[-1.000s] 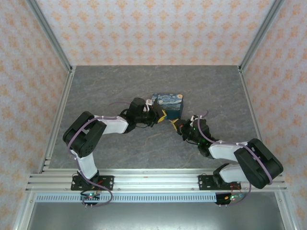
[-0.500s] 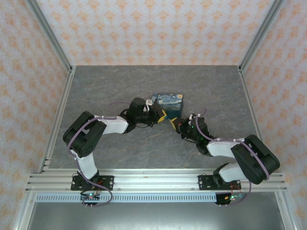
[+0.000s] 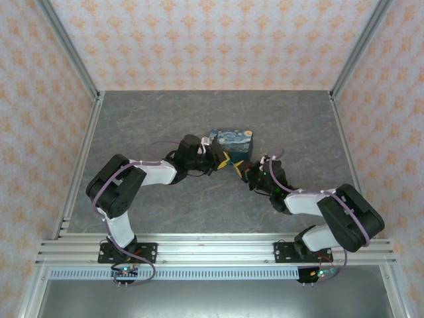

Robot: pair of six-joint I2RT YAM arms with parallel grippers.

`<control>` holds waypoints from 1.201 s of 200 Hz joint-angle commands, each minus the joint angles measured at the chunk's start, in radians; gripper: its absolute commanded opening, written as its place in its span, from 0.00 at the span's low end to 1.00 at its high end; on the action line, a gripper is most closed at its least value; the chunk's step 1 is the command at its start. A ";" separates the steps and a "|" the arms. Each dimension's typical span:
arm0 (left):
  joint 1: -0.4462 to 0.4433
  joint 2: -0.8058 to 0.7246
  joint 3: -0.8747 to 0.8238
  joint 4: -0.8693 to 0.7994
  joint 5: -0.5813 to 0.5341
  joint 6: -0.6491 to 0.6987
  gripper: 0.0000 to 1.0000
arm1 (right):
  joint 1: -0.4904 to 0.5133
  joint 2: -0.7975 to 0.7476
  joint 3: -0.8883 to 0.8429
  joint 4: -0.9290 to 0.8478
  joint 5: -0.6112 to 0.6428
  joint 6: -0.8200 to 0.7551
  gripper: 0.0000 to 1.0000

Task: Unlock the padlock with the key

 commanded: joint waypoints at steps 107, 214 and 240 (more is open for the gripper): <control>-0.004 -0.053 0.027 0.013 -0.011 -0.007 0.00 | 0.016 0.042 0.051 0.056 0.007 0.017 0.00; -0.016 -0.059 0.009 0.051 -0.013 -0.020 0.00 | 0.017 0.166 0.028 0.276 0.047 0.136 0.00; -0.019 -0.066 0.000 0.062 -0.014 -0.028 0.00 | 0.016 0.191 0.032 0.297 0.044 0.147 0.00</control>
